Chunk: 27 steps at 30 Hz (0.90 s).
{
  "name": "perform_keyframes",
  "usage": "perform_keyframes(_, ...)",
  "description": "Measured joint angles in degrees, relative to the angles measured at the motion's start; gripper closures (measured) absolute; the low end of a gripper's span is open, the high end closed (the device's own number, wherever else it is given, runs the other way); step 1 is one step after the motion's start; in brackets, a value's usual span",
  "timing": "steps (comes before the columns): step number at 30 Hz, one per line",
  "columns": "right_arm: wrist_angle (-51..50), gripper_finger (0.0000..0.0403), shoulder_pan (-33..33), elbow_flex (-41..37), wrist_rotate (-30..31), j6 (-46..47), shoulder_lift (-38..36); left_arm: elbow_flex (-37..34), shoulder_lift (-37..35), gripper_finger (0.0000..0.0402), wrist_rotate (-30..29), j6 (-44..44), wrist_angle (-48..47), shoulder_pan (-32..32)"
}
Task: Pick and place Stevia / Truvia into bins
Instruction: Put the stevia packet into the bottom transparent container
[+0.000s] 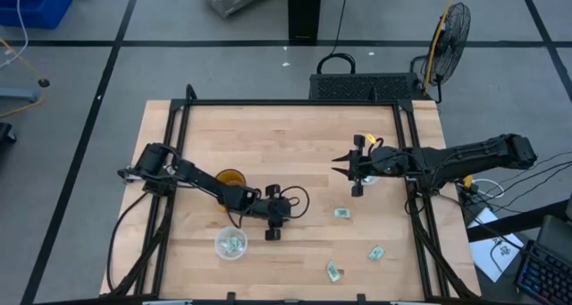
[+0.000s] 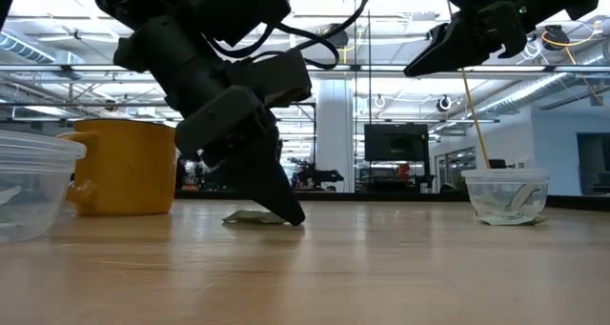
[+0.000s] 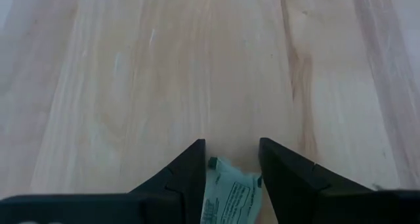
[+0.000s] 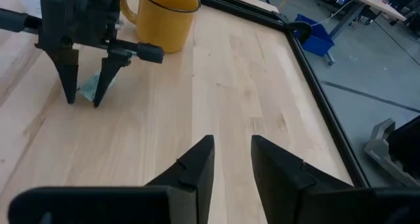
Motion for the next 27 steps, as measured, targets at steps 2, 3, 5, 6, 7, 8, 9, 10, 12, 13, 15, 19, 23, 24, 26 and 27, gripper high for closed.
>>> perform_keyframes(2,-0.25,0.0309,0.0,0.0,0.02,-0.03,0.0,-0.22,-1.61,0.0254,-0.3,0.59,-1.59,0.0)
perform_keyframes(3,-0.2,0.0309,0.0,0.0,0.0,-0.04,0.0,-0.34,-2.51,0.0254,-0.43,0.92,-1.81,0.0)
perform_keyframes(5,-0.19,0.031,0.0,0.0,0.0,-0.08,0.0,-0.2,-4.52,0.0254,-1.27,1.45,-2.69,0.0)
perform_keyframes(6,-0.19,0.031,-0.01,0.0,0.02,-0.08,0.0,-0.18,-5.81,0.0254,-2.33,1.43,-3.48,0.0)
perform_keyframes(7,-0.2,0.0309,0.0,0.0,0.02,-0.08,0.0,-0.18,-7.02,0.0254,-3.39,1.45,-4.46,0.0)
perform_keyframes(8,-0.29,0.0309,0.0,0.0,0.01,-0.08,0.0,-0.18,-7.99,0.0254,-3.97,1.45,-5.07,0.0)
perform_keyframes(9,-0.28,0.0309,-0.01,0.0,0.01,-0.08,0.0,-0.16,-8.95,0.0254,-4.46,1.35,-5.46,0.0)
perform_keyframes(10,-0.17,0.031,0.0,0.0,0.02,-0.08,0.0,-0.16,-10.0,0.0254,-4.69,1.11,-6.57,-0.12)
perform_keyframes(12,-0.25,0.031,-0.02,0.0,0.0,-0.08,0.0,-0.14,-11.84,0.0254,-4.77,0.52,-8.31,-0.11)
perform_keyframes(13,-0.23,0.0309,-0.02,0.0,0.0,-0.08,0.0,-0.04,-12.25,0.0254,-4.77,-0.08,-9.04,-0.11)
perform_keyframes(15,-0.29,0.0309,-0.01,0.0,0.0,-0.08,0.0,-0.02,-12.25,0.0254,-4.16,-1.53,-11.17,-0.19)
perform_keyframes(19,-0.25,0.0309,-0.02,0.0,0.0,-0.08,0.0,-0.01,-9.35,0.0254,-0.56,-1.19,-11.31,-1.0)
perform_keyframes(23,-0.26,0.031,-0.02,0.0,0.0,-0.08,0.0,-0.12,-4.68,0.0254,-1.3,-0.1,-10.06,-2.02)
perform_keyframes(24,-0.29,0.031,-0.02,0.0,0.0,-0.1,0.0,-0.12,-3.78,0.0254,-1.67,-0.09,-9.96,-2.13)
perform_keyframes(26,-0.27,0.0309,-0.02,0.0,0.0,-0.06,0.0,0.04,-2.29,0.0254,-2.25,-0.08,-8.89,-2.27)
perform_keyframes(27,-0.29,0.0309,-0.02,0.0,0.0,-0.03,0.0,0.15,-1.88,0.0254,-2.84,-0.11,-8.76,-2.37)
